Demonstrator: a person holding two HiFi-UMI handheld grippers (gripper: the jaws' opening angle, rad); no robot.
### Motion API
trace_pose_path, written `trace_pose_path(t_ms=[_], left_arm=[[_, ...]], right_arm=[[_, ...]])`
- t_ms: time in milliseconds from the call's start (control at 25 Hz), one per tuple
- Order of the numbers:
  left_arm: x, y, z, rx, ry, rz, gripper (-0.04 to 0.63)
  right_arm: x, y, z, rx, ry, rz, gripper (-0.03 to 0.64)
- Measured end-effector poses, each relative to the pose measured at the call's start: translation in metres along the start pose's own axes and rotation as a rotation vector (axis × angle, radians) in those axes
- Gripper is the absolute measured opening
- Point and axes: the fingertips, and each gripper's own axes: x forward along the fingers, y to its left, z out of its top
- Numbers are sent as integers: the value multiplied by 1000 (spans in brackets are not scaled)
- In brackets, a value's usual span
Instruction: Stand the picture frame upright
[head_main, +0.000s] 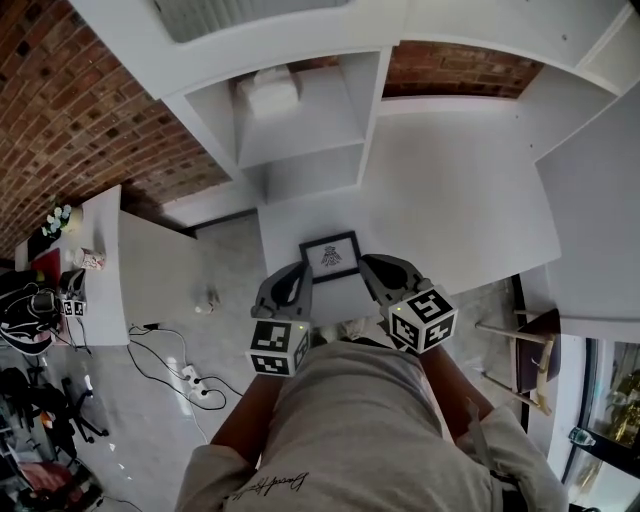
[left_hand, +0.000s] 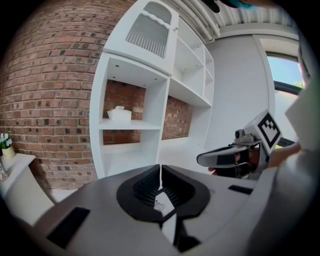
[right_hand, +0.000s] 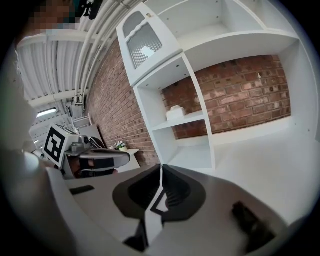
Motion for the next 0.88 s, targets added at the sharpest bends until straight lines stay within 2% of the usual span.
trace_pose_path(t_ms=[360, 680, 880], left_arm=[[17, 35, 0, -25, 55, -77, 21], [39, 50, -29, -31, 128, -121, 21], [56, 59, -57, -43, 186, -119, 21]], right_arm=[[27, -11, 5, 62, 28, -83, 31], [42, -29, -15, 105, 86, -130, 31], [58, -42, -34, 104, 134, -141, 31]])
